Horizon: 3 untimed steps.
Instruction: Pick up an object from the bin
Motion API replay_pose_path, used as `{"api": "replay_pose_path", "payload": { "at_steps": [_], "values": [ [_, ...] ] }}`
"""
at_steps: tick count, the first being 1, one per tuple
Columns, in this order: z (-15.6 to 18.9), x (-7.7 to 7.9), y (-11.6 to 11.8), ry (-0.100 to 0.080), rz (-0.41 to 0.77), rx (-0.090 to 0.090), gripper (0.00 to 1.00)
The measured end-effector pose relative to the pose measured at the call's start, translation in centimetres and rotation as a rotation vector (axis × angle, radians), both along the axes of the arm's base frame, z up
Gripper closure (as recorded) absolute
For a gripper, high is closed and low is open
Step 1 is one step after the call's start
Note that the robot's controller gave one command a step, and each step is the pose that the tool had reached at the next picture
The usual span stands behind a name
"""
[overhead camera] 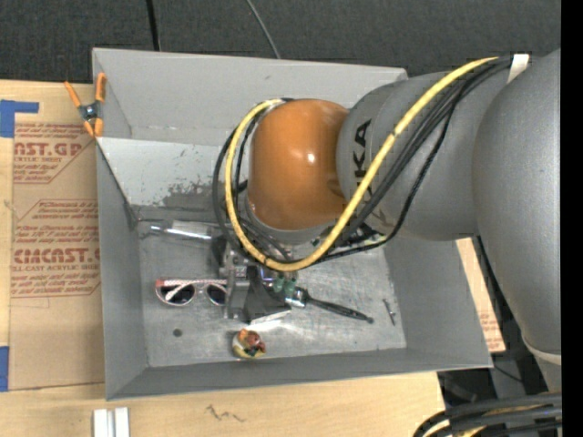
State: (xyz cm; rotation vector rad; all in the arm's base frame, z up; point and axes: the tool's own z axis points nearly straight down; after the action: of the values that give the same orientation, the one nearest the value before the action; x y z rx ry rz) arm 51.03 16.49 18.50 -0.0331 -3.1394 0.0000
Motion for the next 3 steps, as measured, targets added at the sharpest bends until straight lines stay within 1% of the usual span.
{"api": "replay_pose_path", "payload": {
  "at_steps": [1, 2, 3],
  "values": [
    [5.7, 1.1, 0.4, 0.001, -0.072, 0.0, 1.0],
    [7.3, 0.2, -0.1, -0.011, -0.086, 0.004, 1.0],
    [3.4, -0.9, 2.1, -0.005, -0.241, 0.001, 1.0]
  ]
}}
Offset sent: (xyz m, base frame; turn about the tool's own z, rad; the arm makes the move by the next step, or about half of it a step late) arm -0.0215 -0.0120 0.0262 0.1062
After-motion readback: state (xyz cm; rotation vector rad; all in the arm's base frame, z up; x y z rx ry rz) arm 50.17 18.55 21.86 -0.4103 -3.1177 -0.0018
